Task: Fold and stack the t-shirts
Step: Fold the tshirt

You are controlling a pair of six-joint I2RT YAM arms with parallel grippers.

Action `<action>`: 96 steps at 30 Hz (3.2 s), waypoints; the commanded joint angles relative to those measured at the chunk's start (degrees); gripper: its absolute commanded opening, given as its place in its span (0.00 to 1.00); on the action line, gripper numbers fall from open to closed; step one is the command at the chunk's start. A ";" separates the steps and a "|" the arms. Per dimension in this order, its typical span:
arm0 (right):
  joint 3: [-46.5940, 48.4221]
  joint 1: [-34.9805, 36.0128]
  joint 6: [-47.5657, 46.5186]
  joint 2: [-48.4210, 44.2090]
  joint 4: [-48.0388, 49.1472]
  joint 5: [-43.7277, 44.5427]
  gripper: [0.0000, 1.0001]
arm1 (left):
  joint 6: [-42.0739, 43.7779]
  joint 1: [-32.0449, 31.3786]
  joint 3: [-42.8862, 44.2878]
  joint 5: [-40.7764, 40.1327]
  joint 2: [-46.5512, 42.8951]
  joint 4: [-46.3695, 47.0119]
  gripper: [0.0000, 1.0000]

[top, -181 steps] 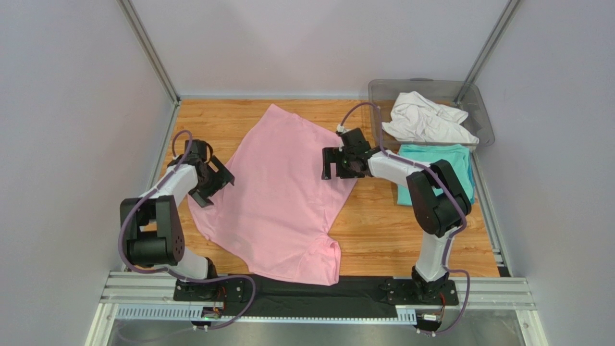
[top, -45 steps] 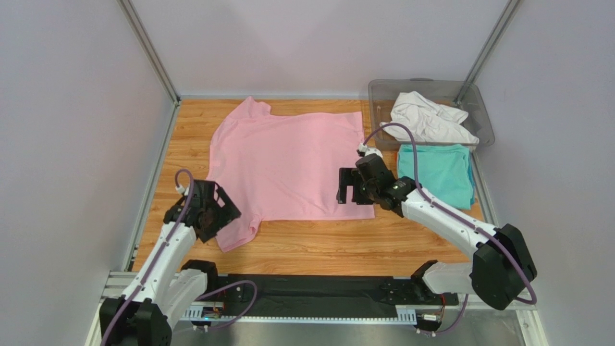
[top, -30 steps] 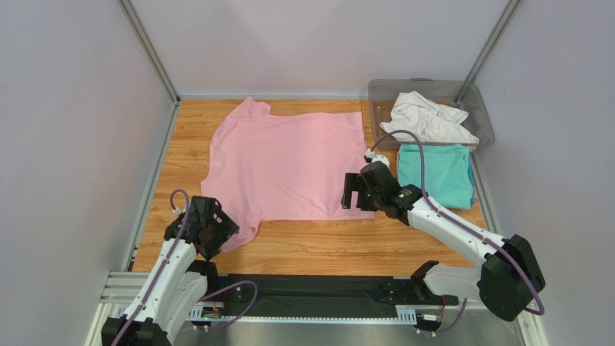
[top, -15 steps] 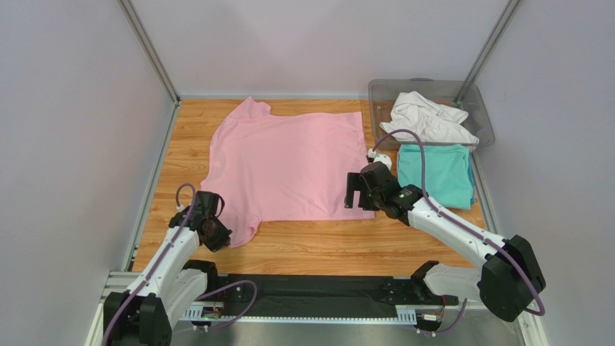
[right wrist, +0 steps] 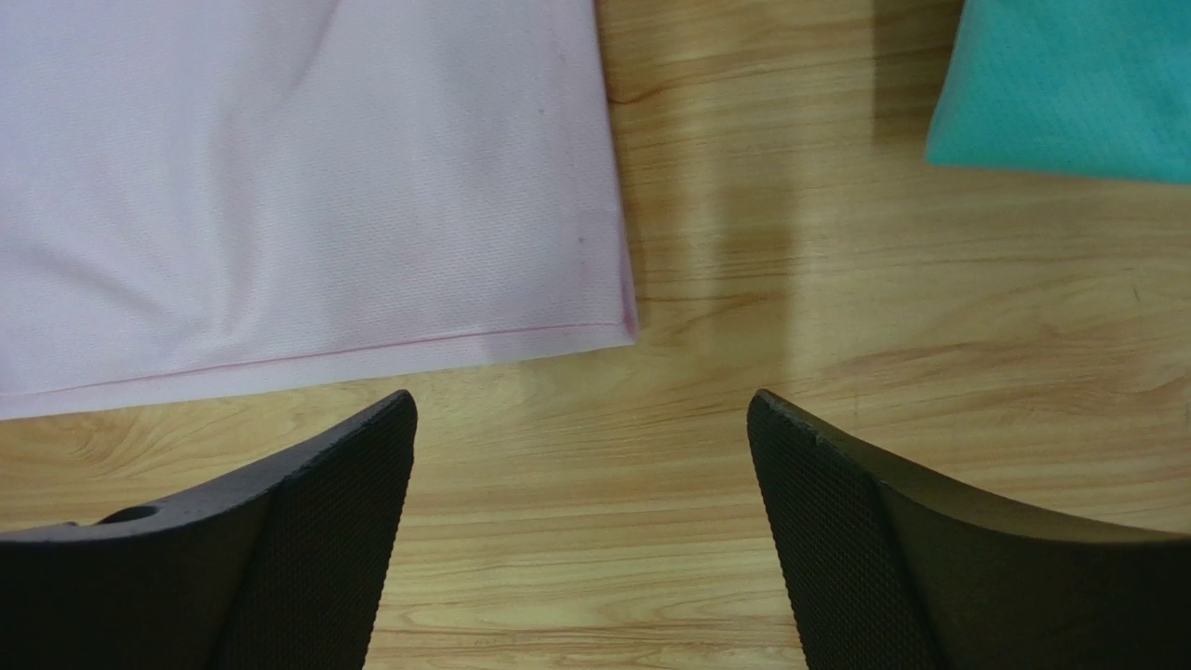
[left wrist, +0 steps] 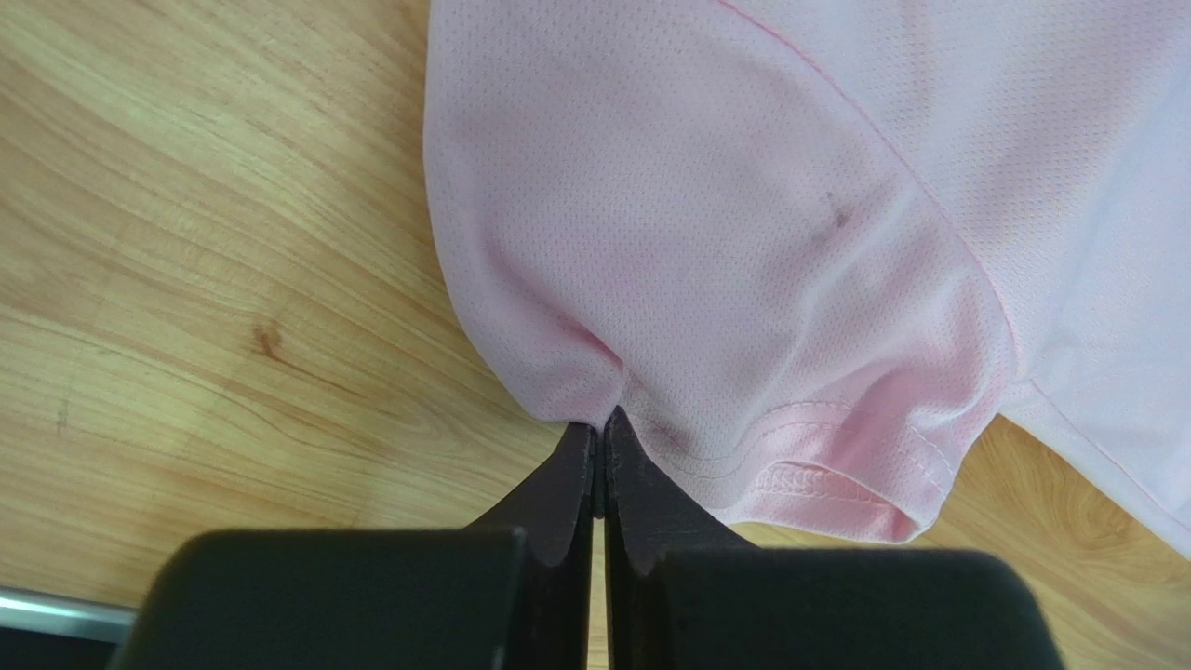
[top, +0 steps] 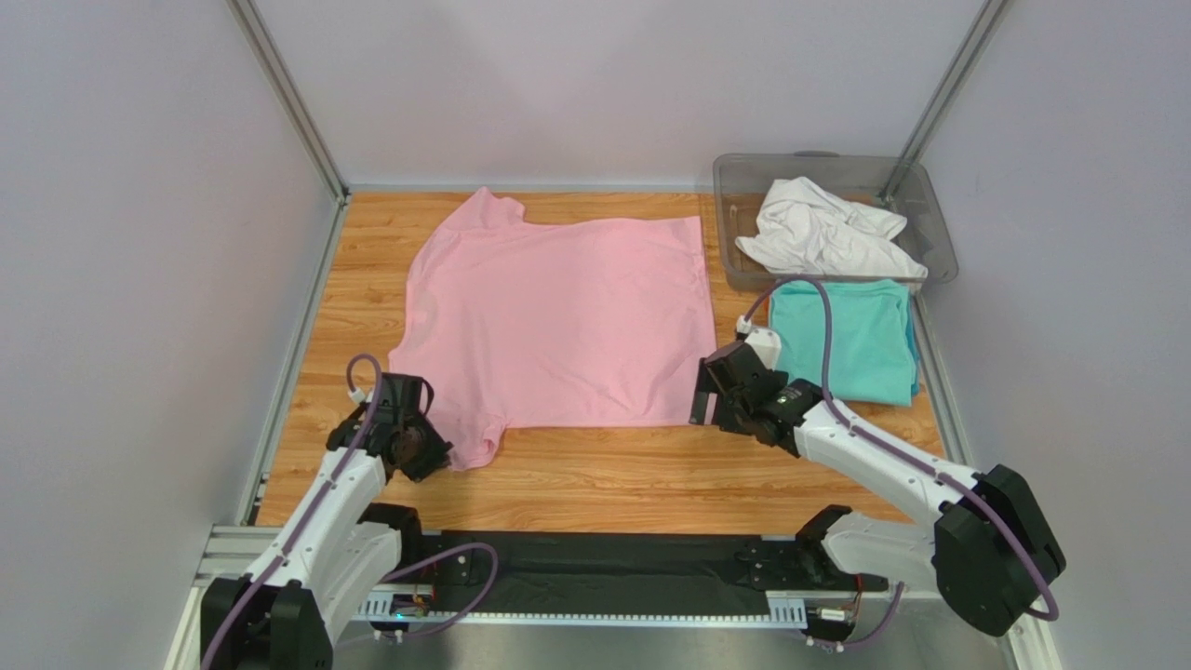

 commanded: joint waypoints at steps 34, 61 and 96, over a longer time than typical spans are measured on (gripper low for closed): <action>-4.93 0.16 1.71 5.84 9.36 -5.78 0.00 | 1.97 0.15 -1.37 3.09 -15.35 2.99 0.00; 4.98 1.83 -0.75 -4.02 -0.92 -1.39 0.00 | -4.10 -1.25 9.34 -0.62 -13.82 2.16 0.00; 30.39 -14.60 -8.92 25.77 2.76 -2.09 0.01 | 7.50 3.76 38.88 -0.45 36.98 24.49 0.00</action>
